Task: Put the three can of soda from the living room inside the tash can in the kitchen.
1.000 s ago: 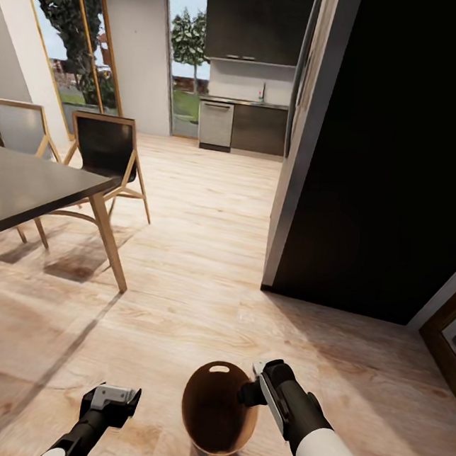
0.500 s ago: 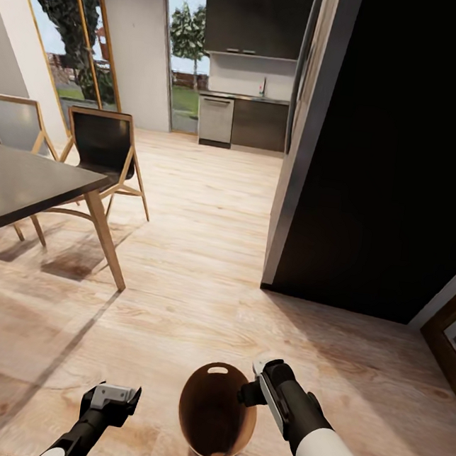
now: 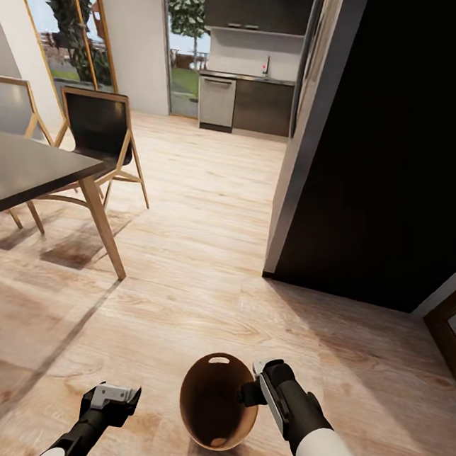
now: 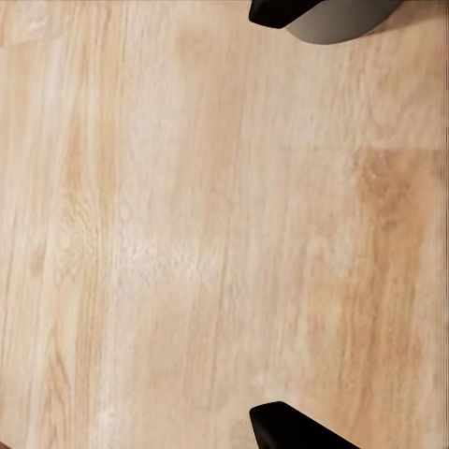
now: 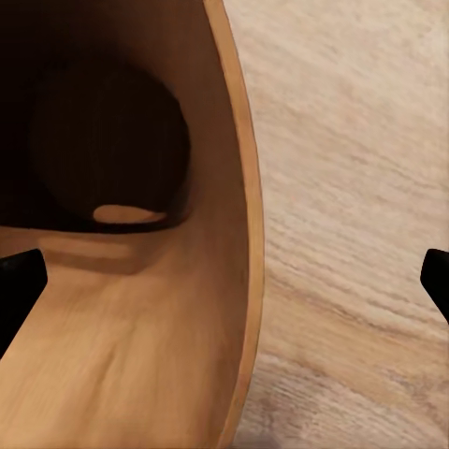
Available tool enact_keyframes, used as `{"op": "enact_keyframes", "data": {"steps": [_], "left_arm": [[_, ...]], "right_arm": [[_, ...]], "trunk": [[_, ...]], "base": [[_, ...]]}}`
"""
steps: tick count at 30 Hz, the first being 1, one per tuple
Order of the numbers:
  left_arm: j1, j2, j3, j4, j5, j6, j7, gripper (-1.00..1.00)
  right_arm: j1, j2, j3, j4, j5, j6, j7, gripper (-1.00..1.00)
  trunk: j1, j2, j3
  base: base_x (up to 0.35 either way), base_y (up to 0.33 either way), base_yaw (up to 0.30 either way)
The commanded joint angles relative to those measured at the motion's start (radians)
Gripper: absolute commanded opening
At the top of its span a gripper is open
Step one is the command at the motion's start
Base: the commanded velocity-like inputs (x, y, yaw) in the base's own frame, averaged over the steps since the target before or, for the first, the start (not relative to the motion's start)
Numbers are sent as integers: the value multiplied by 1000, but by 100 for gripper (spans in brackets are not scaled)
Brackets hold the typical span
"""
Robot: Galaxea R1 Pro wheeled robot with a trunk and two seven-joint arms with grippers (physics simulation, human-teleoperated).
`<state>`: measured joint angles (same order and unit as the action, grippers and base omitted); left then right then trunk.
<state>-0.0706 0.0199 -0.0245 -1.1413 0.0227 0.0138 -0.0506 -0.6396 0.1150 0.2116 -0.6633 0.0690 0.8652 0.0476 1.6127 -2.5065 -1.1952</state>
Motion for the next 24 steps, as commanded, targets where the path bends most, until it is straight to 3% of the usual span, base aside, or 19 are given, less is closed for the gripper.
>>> {"op": "enact_keyframes", "data": {"steps": [1,10,17,24], "left_arm": [[0,0,0,0,0,0,0,100],[0,0,0,0,0,-1,0,100],[0,0,0,0,0,0,0,100],[0,0,0,0,0,0,0,100]], "right_arm": [[0,0,-1,0,0,0,0,100],[0,0,0,-1,-1,1,1,100],[0,0,0,0,0,2,2,100],[0,0,0,0,-1,2,2,100]], "trunk": [[0,0,0],[0,0,0],[3,-2,-27],[3,-2,-27]], "base": [[0,0,0],[0,0,0],[0,0,0],[0,0,0]]}}
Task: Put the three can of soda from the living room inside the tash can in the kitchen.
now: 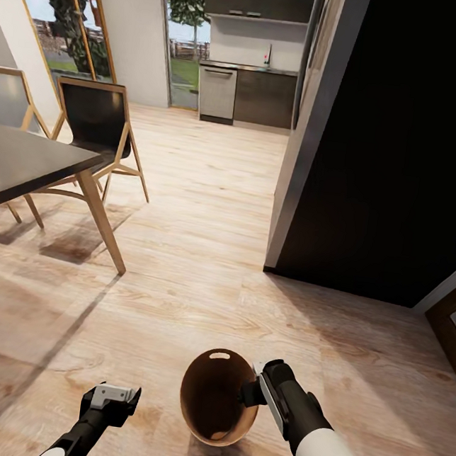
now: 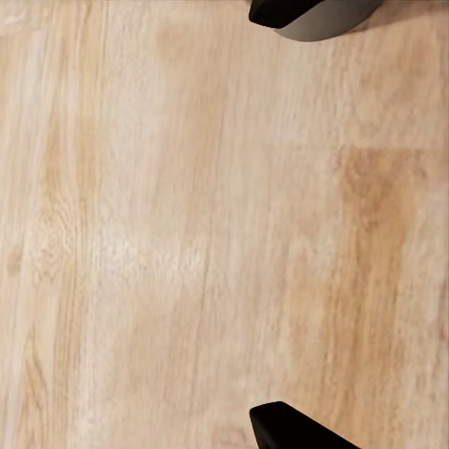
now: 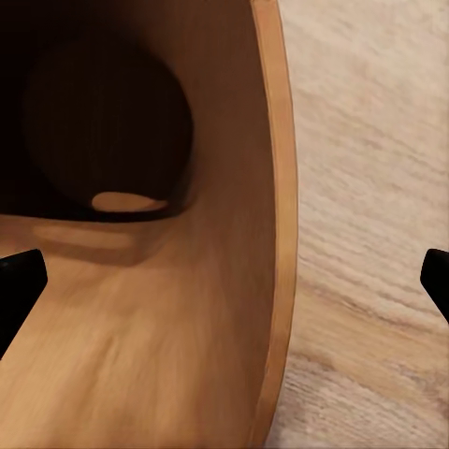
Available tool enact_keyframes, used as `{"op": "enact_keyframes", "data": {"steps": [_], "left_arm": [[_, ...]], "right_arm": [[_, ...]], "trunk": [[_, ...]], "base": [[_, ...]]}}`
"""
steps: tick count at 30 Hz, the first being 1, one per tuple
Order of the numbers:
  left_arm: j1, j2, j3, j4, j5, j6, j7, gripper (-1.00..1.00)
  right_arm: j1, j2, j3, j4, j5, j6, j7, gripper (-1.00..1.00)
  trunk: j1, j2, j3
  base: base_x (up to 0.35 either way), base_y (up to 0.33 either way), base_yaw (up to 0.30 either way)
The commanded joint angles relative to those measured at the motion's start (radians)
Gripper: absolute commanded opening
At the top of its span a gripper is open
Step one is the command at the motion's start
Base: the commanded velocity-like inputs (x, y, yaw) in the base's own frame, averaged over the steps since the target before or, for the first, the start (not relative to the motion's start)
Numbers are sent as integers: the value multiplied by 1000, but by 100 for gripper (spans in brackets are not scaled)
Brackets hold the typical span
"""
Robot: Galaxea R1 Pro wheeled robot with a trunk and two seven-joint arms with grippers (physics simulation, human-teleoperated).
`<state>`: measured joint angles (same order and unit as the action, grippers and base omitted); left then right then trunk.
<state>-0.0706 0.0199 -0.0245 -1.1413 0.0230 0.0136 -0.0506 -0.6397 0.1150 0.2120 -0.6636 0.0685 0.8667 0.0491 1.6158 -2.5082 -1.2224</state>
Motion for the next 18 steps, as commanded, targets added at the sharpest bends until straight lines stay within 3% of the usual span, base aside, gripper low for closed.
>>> {"op": "enact_keyframes", "data": {"steps": [1,10,18], "left_arm": [[0,0,0,0,0,0,0,100],[0,0,0,1,0,1,0,100],[0,0,0,1,0,-4,0,100]], "right_arm": [[0,0,0,0,0,0,0,100],[0,0,1,1,0,0,0,100],[0,1,1,1,0,-1,0,100]], "trunk": [[0,0,0],[4,-2,-31],[4,-2,-31]], "base": [[0,0,0],[0,0,0],[0,0,0]]}}
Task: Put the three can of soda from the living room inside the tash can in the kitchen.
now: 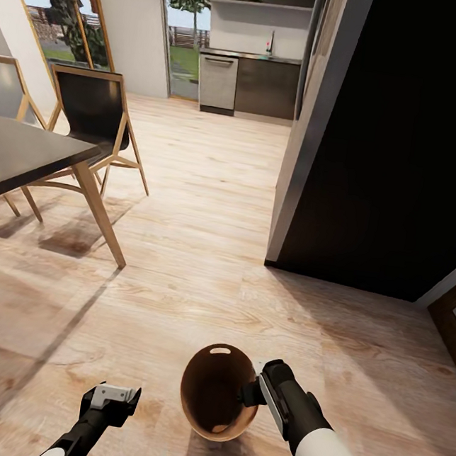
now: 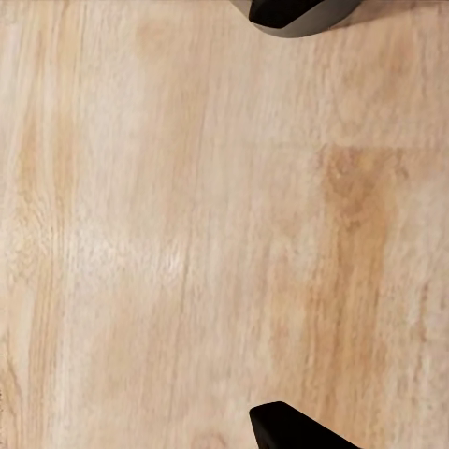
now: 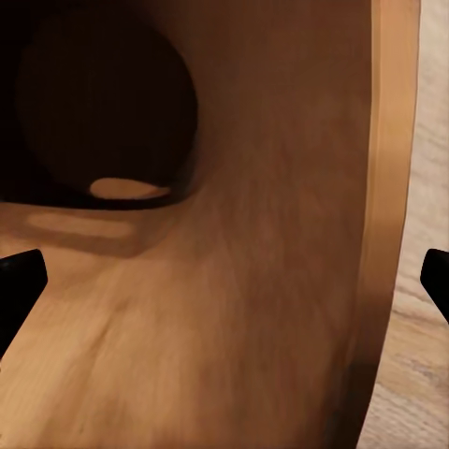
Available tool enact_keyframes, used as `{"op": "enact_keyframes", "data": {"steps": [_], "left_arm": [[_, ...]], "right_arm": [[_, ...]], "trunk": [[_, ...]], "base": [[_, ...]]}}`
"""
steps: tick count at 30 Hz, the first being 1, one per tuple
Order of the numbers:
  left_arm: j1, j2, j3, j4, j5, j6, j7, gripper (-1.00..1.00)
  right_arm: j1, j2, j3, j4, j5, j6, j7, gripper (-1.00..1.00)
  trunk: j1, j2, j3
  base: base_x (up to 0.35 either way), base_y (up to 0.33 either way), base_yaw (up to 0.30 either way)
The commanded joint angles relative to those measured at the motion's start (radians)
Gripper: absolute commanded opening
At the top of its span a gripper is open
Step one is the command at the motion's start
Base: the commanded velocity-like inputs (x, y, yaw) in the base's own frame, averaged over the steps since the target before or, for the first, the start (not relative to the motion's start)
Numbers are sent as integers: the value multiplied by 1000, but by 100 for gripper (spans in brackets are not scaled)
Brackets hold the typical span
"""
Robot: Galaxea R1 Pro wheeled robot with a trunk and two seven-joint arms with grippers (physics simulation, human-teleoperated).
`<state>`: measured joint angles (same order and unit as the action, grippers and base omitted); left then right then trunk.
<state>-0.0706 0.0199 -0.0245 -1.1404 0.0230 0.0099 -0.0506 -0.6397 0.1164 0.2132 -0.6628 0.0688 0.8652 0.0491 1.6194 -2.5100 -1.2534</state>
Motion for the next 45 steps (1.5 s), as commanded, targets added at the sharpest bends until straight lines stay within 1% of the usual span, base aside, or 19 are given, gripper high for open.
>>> {"op": "enact_keyframes", "data": {"steps": [1,4,5,28,32,38,45], "left_arm": [[0,0,0,0,0,0,0,100],[0,0,0,1,0,-1,0,100],[0,0,0,1,0,-1,0,100],[0,-1,0,1,0,-1,0,100],[0,-1,0,2,0,4,0,100],[0,-1,0,1,0,0,0,100],[0,-1,0,2,0,8,1,100]], "right_arm": [[0,0,0,0,0,0,0,100],[0,0,0,0,0,-1,0,100],[0,0,0,0,0,-1,1,-100],[0,-1,0,-1,-1,1,0,-100],[0,0,0,-1,-1,1,0,-100],[0,0,2,-1,-1,1,0,-100],[0,0,2,-1,-1,1,0,-100]], "trunk": [[0,0,0],[0,0,0],[0,0,0],[0,0,0],[2,-1,-15],[2,-1,-15],[-1,1,12]], "base": [[0,0,0],[0,0,0],[0,0,0],[0,0,0],[0,0,0],[0,0,0],[0,0,0]]}}
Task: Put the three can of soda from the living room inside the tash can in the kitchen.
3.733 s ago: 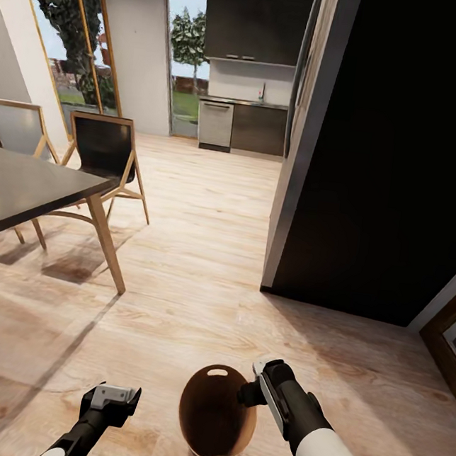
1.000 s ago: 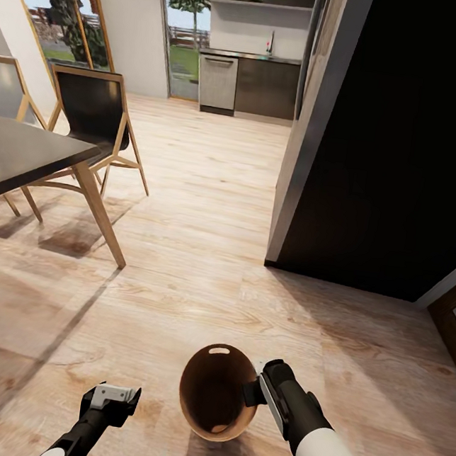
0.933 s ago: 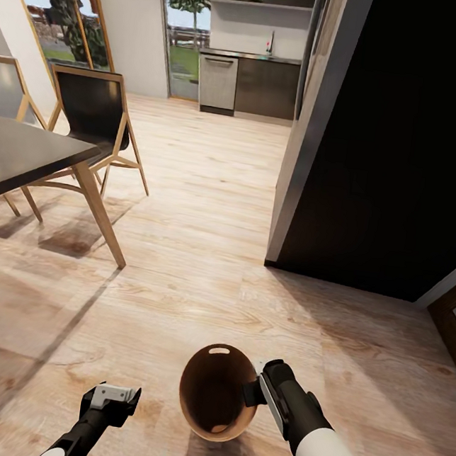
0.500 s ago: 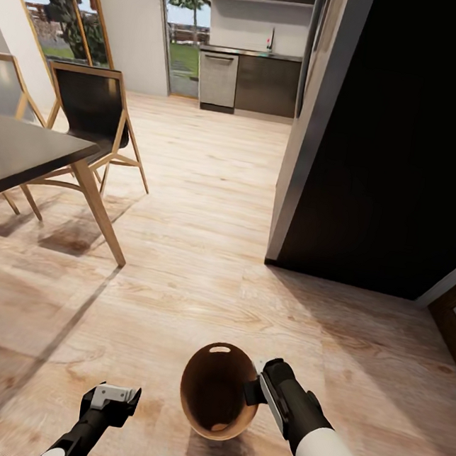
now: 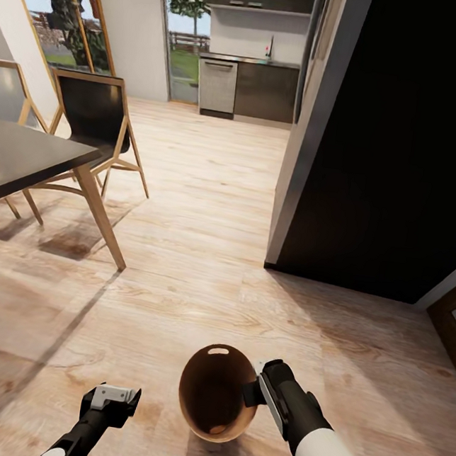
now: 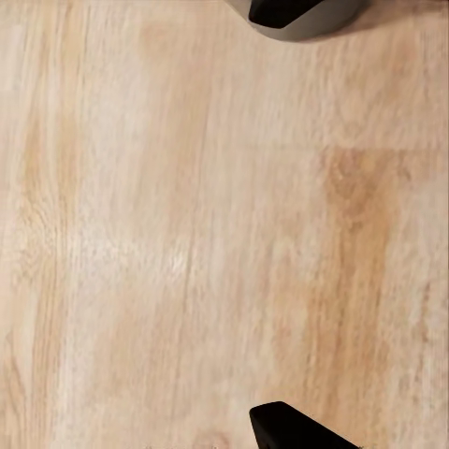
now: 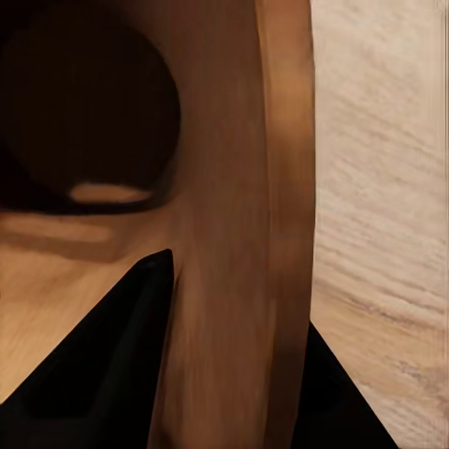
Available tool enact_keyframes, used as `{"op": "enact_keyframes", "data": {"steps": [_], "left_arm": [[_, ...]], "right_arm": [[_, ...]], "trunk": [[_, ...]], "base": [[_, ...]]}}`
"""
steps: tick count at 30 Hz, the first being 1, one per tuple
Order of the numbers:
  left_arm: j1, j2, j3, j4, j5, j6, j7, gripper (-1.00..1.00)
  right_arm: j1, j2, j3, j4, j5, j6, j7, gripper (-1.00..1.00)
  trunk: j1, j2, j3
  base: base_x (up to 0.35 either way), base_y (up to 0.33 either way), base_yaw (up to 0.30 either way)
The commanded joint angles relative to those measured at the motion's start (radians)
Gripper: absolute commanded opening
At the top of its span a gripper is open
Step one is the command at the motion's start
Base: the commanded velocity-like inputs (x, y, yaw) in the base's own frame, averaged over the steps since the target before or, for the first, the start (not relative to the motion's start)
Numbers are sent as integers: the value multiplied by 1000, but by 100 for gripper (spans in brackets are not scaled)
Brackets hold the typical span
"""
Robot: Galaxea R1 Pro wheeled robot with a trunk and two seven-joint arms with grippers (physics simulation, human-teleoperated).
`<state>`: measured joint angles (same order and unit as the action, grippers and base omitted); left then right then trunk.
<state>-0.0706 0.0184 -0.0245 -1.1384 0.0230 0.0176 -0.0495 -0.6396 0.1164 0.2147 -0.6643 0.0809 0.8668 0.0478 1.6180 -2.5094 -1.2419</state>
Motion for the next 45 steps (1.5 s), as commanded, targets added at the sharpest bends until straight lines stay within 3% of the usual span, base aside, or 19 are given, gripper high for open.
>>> {"op": "enact_keyframes", "data": {"steps": [1,40,45], "left_arm": [[0,0,0,0,0,0,0,100],[0,0,0,2,0,2,0,100],[0,0,0,2,0,3,0,100]], "right_arm": [[0,0,0,0,-13,0,1,-100],[0,0,-2,-1,-13,-1,3,-100],[0,0,-2,-1,-13,-1,3,-100]], "trunk": [[0,0,4],[-18,9,155],[-37,44,170]], "base": [[0,0,0],[0,0,0],[0,0,0]]}}
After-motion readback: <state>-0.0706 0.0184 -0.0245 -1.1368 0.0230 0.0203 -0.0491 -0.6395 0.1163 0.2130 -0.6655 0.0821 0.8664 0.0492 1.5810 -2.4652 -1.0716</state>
